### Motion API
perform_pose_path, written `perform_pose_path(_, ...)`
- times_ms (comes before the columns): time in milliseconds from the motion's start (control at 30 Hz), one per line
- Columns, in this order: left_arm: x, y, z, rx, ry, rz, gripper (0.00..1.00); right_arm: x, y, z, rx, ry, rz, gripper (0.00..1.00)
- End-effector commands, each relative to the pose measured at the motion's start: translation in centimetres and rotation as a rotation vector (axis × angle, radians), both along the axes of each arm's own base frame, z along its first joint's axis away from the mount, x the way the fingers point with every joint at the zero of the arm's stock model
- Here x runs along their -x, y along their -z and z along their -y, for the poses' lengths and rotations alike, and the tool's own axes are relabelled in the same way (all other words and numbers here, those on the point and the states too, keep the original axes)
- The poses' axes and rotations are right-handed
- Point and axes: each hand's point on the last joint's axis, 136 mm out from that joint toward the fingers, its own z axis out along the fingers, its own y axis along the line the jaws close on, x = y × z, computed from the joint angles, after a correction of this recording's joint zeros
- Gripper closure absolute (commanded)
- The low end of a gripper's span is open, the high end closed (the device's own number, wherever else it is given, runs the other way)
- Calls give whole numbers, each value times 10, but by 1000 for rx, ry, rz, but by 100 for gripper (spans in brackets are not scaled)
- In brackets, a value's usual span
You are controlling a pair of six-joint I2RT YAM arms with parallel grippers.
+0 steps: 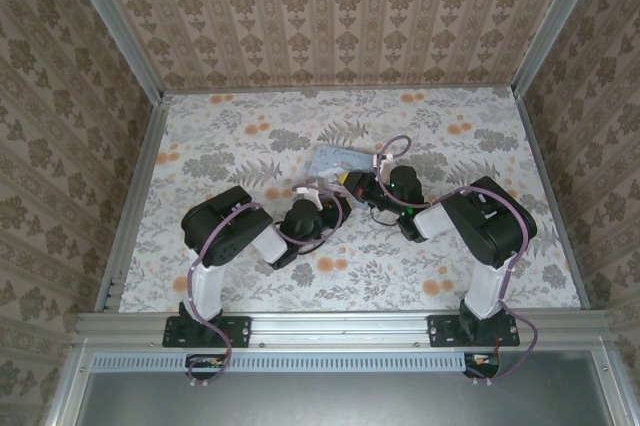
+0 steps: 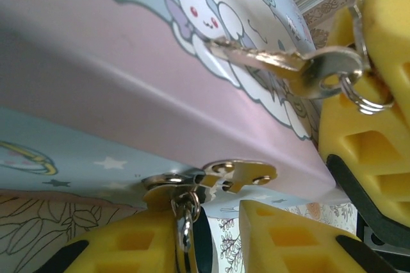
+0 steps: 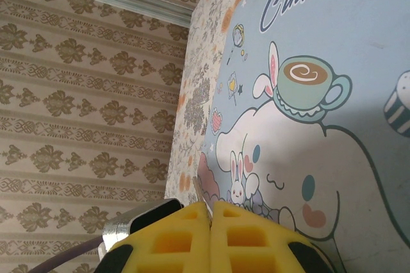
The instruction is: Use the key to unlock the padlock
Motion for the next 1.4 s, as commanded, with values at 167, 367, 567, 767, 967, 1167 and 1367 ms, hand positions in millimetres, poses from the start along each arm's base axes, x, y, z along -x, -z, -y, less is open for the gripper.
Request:
perform_pose_path(167, -5, -7, -8, 33, -31, 17, 77, 22, 57, 5, 74, -24, -185, 100)
perform_pose_path(367, -4, -9, -8, 37, -23, 14, 86, 20, 50, 6, 61, -21, -174, 100)
perform_pose_path(567, -3, -14, -7, 71, 2, -5, 100, 18, 13, 14, 21, -9, -110, 100)
perform_pose_path(767, -4, -19, -8, 119, 6, -64, 100, 43, -23, 31, 36, 5, -43, 100)
perform_pose_path(967, -3, -26, -14, 148, 0, -110, 100, 86, -18, 56, 62, 29, -50, 100)
perform_pose_path(1167, 0, -37, -13, 190, 12, -163, 100, 123, 1, 59, 76, 24, -109, 100)
perform_pose_path(1367, 6, -47, -11, 218, 31, -218, 100, 134, 13, 57, 84, 38, -129, 100)
